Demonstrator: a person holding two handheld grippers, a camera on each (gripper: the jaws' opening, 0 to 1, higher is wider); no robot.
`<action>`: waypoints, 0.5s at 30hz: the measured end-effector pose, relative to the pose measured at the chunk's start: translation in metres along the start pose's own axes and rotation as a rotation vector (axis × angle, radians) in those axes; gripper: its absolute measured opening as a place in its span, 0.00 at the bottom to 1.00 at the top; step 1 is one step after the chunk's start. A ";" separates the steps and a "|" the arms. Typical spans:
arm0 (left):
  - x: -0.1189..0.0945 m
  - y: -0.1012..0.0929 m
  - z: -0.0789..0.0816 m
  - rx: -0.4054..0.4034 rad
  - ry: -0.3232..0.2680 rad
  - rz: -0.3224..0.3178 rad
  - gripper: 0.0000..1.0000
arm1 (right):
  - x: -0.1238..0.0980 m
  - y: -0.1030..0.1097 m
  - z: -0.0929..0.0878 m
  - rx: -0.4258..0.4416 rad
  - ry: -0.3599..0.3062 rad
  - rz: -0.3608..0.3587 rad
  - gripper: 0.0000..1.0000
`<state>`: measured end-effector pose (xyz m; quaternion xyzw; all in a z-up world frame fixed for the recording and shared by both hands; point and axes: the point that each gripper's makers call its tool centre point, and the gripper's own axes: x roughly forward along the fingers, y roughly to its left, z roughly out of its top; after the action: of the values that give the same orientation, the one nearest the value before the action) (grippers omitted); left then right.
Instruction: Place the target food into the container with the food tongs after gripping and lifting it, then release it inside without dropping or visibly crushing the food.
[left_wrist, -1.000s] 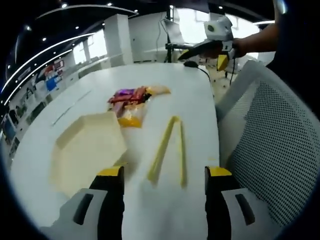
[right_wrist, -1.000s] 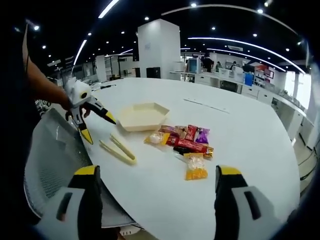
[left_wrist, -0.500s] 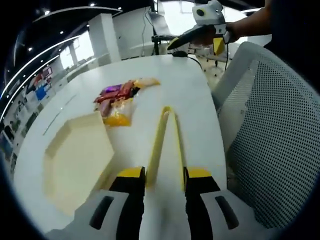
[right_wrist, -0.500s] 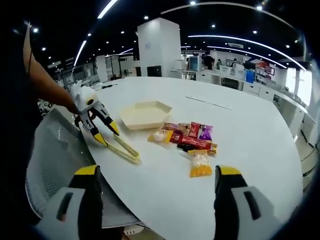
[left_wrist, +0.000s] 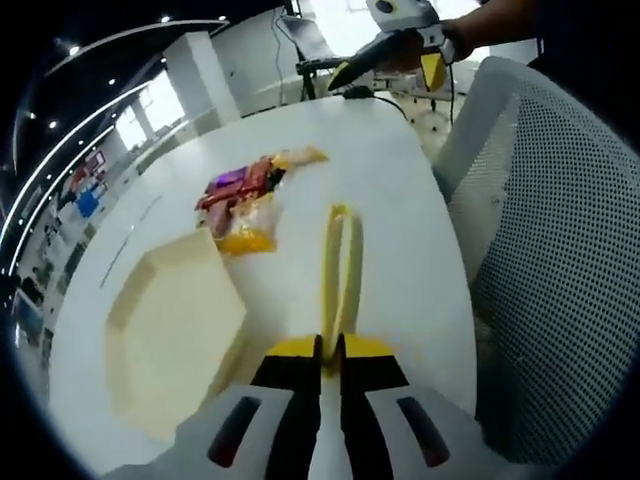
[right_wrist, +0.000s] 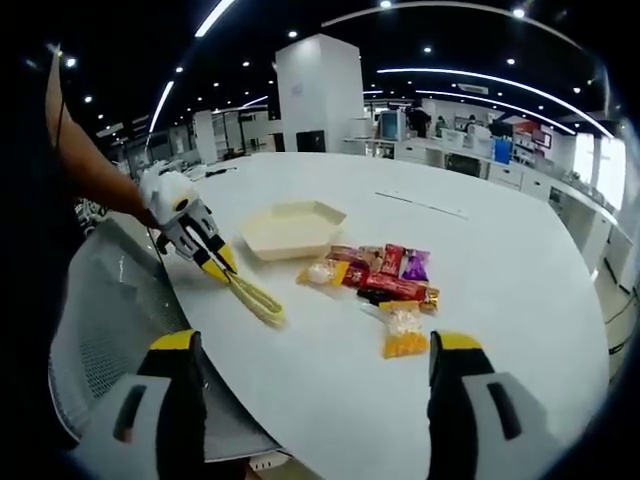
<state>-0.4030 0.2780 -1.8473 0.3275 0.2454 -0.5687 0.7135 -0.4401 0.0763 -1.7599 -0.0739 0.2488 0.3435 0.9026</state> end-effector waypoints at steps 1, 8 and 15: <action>0.000 0.001 0.000 -0.018 -0.001 0.002 0.00 | 0.000 0.000 0.001 -0.001 -0.001 0.000 0.92; -0.013 0.002 0.016 -0.080 -0.068 -0.002 0.00 | -0.002 -0.003 0.002 -0.007 -0.004 0.005 0.92; -0.039 0.021 0.050 -0.055 -0.149 0.006 0.00 | -0.005 -0.010 0.019 -0.012 -0.034 0.022 0.91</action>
<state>-0.3931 0.2691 -1.7820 0.2652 0.2060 -0.5825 0.7403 -0.4293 0.0712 -1.7412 -0.0705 0.2323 0.3562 0.9023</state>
